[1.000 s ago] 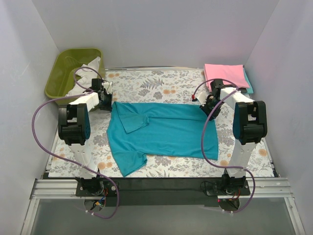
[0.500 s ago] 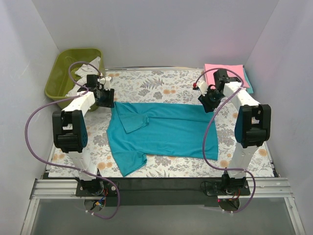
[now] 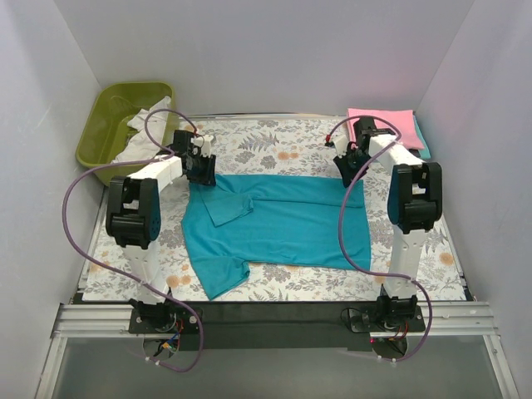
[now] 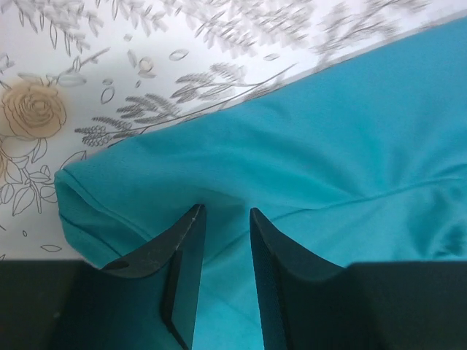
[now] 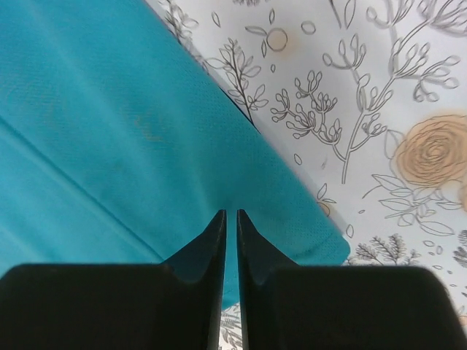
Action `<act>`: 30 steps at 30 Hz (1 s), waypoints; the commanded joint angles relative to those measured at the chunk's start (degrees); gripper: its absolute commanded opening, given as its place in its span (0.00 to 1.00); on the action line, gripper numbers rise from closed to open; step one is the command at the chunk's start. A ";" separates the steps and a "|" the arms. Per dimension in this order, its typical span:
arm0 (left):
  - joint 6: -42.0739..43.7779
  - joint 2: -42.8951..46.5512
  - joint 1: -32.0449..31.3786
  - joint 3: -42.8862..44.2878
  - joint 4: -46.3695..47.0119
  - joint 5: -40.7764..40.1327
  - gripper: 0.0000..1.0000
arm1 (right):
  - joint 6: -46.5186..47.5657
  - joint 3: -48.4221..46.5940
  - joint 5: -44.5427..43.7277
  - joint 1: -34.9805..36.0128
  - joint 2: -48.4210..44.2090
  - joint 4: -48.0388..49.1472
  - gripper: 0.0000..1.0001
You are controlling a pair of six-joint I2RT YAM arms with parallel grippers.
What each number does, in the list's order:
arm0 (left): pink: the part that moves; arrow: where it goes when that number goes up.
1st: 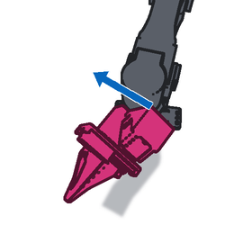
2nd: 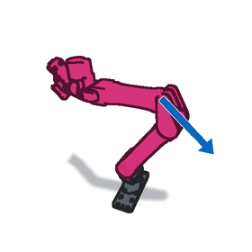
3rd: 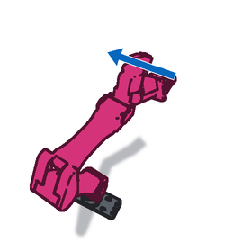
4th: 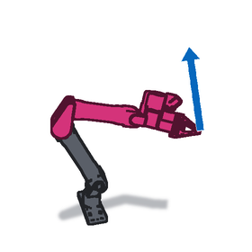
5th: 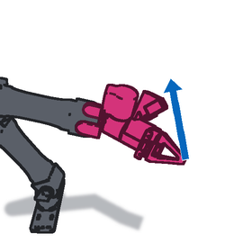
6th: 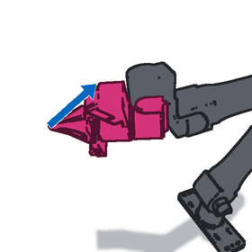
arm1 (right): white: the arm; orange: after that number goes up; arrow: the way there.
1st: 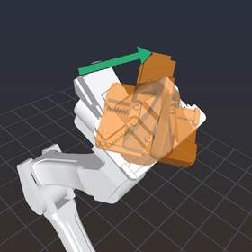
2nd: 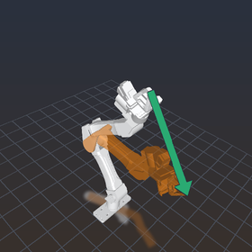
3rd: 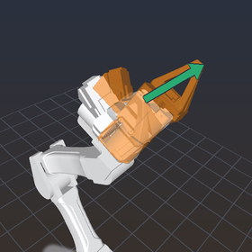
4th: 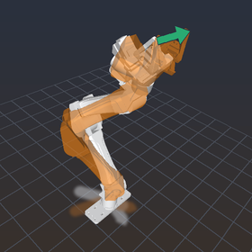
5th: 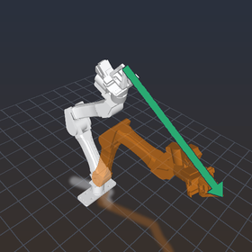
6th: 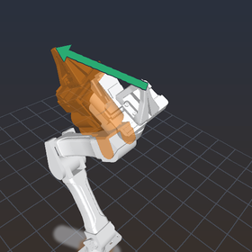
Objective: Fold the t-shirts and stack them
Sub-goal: Fold the tshirt
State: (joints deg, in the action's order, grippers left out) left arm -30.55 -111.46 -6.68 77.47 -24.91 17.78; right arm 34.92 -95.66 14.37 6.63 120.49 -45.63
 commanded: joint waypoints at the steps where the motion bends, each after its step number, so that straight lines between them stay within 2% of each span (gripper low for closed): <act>1: -2.41 -2.00 0.70 0.84 2.49 -5.55 0.30 | -2.92 1.17 -5.13 0.48 0.88 3.60 0.14; 3: -2.41 -3.14 1.14 0.49 2.67 -8.71 0.29 | -3.36 0.74 -7.68 0.66 3.17 4.84 0.13; 7: -1.98 -4.81 2.98 0.49 1.88 -9.95 0.29 | -4.59 -2.50 -11.11 1.01 7.47 7.04 0.13; 12: -0.83 -8.24 3.51 4.52 1.70 -7.50 0.32 | -5.12 -8.75 -11.39 1.63 12.31 8.71 0.16; 16: -1.36 -12.02 3.51 12.07 0.04 -3.81 0.37 | -5.47 -12.97 -9.02 2.68 12.94 8.53 0.27; 17: -1.71 -12.37 3.51 14.00 -1.97 -2.67 0.39 | -5.39 -12.89 -8.66 2.86 11.19 8.54 0.34; 19: -2.67 -12.47 3.43 19.87 -5.22 0.66 0.43 | -4.95 -12.10 -6.47 3.38 8.38 7.75 0.41; 23: -2.42 -5.63 3.51 20.71 -9.10 6.20 0.55 | -3.98 -8.59 -1.99 3.74 -3.92 5.38 0.59; 27: -0.49 4.65 3.60 14.83 -11.21 9.37 0.60 | -1.61 -1.57 1.18 3.91 -15.17 2.48 0.65; 30: 3.38 12.39 4.39 7.28 -14.11 11.57 0.60 | 1.90 6.86 1.80 4.09 -23.00 -1.12 0.59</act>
State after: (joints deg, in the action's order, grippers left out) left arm -31.27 -109.62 -3.18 89.80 -34.15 24.36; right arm 33.01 -94.08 12.82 10.55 105.25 -41.63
